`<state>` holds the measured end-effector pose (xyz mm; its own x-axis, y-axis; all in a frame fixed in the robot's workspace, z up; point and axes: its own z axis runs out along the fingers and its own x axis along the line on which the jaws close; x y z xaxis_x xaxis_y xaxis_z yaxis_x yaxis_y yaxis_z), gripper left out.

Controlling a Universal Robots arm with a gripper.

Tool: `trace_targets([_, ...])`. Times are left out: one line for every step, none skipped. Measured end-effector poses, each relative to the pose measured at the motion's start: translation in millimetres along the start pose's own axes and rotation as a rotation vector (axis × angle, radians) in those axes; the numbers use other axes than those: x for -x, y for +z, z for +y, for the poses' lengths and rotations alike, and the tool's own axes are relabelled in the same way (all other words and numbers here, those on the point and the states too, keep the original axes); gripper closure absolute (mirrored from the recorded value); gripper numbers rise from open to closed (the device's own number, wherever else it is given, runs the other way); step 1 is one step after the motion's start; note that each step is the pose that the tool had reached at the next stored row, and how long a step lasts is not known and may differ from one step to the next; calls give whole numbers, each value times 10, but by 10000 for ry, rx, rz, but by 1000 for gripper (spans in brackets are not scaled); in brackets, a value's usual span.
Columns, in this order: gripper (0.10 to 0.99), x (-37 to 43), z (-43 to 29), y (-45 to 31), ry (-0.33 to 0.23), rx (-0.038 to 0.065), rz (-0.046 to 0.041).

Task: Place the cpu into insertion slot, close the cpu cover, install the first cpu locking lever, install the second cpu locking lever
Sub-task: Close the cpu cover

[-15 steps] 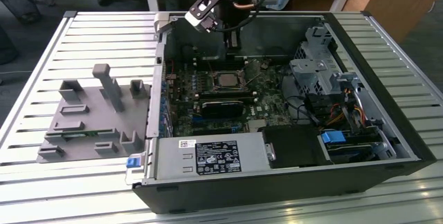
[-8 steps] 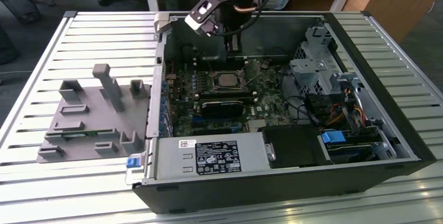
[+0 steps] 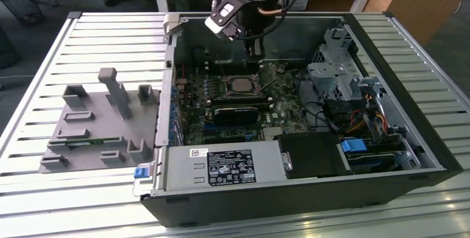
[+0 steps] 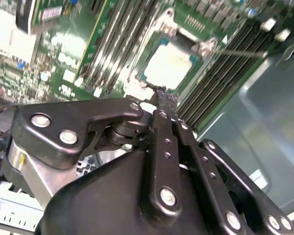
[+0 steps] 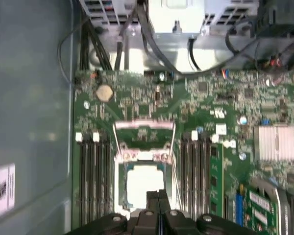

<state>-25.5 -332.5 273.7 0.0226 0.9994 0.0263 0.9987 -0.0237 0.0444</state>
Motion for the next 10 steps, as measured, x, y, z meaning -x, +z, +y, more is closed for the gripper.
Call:
trace_targets([980,-1,30,2,2,-7,46])
trace_targets([980,-2,54,3,3,-8,63])
trace_targets([980,-2,76,4,3,-9,64])
trace_targets([980,-3,96,2,3,-10,63])
trace_targets([980,-3,115,3,3,-10,64])
trace_targets([980,-3,132,3,3,-10,65])
trace_targets([980,-5,148,4,3,-10,61])
trace_targets([980,-8,165,5,3,-11,53])
trace_targets([980,-11,183,6,3,-12,47])
trace_targets([980,-16,204,7,3,-13,41])
